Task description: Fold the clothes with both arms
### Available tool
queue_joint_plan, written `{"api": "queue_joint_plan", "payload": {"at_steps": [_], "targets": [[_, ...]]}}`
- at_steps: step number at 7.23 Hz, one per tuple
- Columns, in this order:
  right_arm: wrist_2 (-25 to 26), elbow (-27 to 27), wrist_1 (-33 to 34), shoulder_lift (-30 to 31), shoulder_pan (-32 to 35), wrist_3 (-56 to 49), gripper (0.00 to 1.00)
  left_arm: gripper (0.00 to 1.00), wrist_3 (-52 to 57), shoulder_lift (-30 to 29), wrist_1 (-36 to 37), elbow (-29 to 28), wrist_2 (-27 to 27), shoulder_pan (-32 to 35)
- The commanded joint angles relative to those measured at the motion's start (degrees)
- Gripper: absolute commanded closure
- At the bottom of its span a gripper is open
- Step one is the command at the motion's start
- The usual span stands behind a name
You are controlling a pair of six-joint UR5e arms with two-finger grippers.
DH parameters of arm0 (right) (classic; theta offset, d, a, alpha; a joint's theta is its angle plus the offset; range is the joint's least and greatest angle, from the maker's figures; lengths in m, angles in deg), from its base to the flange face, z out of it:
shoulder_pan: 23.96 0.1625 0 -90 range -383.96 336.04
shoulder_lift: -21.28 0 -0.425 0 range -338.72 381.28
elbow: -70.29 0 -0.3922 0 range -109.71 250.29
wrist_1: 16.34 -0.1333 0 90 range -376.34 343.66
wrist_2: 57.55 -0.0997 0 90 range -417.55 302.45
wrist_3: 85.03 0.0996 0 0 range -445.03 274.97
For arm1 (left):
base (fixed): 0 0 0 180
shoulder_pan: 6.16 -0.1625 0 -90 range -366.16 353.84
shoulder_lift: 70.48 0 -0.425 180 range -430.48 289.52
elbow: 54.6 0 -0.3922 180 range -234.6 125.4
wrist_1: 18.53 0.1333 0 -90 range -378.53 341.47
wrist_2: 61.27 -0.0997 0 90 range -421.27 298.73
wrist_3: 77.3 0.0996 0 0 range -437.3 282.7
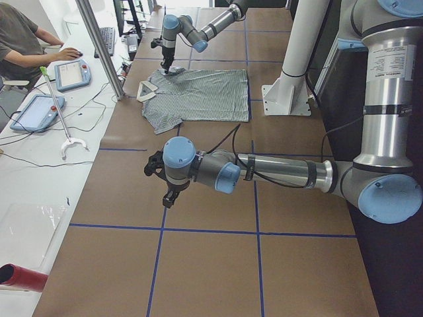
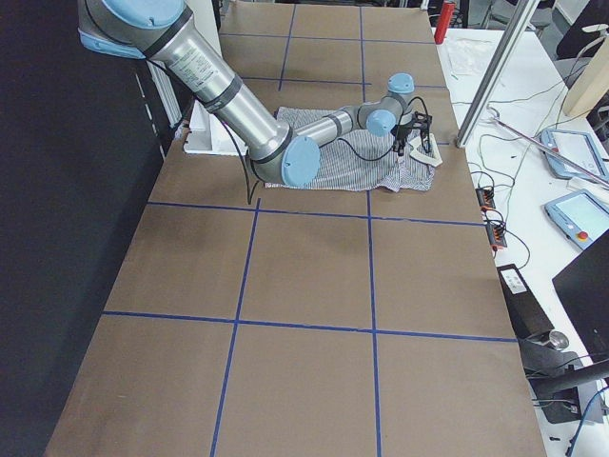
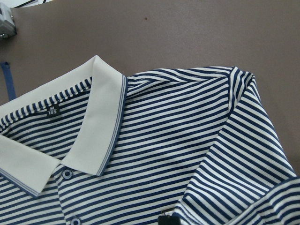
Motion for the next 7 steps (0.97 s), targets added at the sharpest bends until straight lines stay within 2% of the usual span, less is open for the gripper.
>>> {"api": "queue_joint_plan", "payload": {"at_steps": [1,2,3,4,5,6,7], "targets": [[1.5,0.8,0.0,-0.3,-0.9,0.2,1.00,0.00,-0.1,0.0,0.0,0.0,0.6,0.0],[2.0,0.9,0.0,-0.3,-0.9,0.2,1.00,0.00,-0.4,0.0,0.0,0.0,0.6,0.0],[2.2,0.9,-0.1,-0.3,-1.2,-0.1,0.41,0.00,-0.5,-0.1,0.1,0.0,0.7,0.0],[4.8,0.9,-0.2,-0.7,-2.3,0.4,0.00,0.00,-2.8,-0.9,0.0,-0.1,0.6,-0.4],[4.8,-0.2,-0.2,-0.8,-2.4,1.6,0.00,0.00,-5.2,-2.9,-1.5,-0.4,0.5,-2.8],[2.8,-5.3,0.0,-0.2,-2.2,2.4,0.00,0.00,-10.5,-3.8,-3.1,-0.6,0.6,-3.8],[-1.8,-10.3,-0.2,2.3,-1.5,2.6,0.00,0.00,-20.6,-7.9,-4.3,-1.2,0.6,-6.7]]}}
